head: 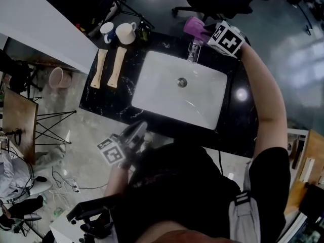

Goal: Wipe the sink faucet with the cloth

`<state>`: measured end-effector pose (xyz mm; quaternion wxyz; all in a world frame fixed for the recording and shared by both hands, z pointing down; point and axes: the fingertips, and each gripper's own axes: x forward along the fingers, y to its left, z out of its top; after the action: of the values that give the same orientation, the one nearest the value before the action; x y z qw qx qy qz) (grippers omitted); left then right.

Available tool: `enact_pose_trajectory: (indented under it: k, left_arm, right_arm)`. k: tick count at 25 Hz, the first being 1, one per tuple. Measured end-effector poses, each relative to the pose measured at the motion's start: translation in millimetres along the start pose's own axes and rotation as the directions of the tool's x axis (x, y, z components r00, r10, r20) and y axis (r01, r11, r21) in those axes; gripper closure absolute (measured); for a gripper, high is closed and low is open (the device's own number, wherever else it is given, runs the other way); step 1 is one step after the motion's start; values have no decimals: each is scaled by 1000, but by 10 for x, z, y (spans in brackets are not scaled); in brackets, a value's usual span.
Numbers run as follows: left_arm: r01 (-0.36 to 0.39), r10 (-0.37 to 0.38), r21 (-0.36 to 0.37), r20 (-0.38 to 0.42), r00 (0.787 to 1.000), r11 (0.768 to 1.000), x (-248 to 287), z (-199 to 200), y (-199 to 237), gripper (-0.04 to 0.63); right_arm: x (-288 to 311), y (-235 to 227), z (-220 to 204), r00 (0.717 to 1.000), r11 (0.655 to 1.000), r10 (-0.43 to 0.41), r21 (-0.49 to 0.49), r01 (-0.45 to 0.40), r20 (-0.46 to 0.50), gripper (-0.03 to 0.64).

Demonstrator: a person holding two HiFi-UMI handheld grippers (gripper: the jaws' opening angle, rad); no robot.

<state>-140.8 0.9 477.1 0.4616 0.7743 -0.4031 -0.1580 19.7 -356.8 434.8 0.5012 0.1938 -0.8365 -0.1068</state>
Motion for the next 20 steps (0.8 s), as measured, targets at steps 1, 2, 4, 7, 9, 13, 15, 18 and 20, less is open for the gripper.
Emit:
enact_pose_trajectory:
  k: [1,2,4,7,9,13,15,18,20]
  left_arm:
    - [-14,14,-4,10,1000,1000,-3,-19,6,595]
    - [-26,26,-7,19,999,1000,-4,-37,7,595]
    - [-45,45,-9,32,998,999,5,-71,-15,595]
    - [-63,63,0,36,997,998,47,-122,-63,595]
    - [-73,73,10,35,997,997,64,-147,-82,594]
    - [-82,81,20,33,996,996,60,-166,-90,595]
    - [-76,75,17,29,997,997,54,-179,-91,595]
    - [-58,57,33,11,998,998,73,-173,-123,595]
    - [-41,42,49,-5,999,998,77,-150,-169,594]
  right_arm:
    - [52,-76,-11,1000,1000,5,1,-5,0,523]
    - [98,-145,-21,1000,1000,9,7,-9,3,523]
    - [160,-257,-37,1000,999,16,32,-17,10,523]
    - [221,-386,-74,999,997,28,74,-30,25,523]
    - [266,-439,-86,999,996,32,87,-35,30,523]
    - [304,-427,-51,999,998,12,68,-14,30,523]
    - [263,-315,-35,999,999,-6,35,5,38,523]
    - [89,-27,-26,997,1000,-17,1,17,79,523]
    - [-79,218,-43,993,1000,-23,5,23,120,523]
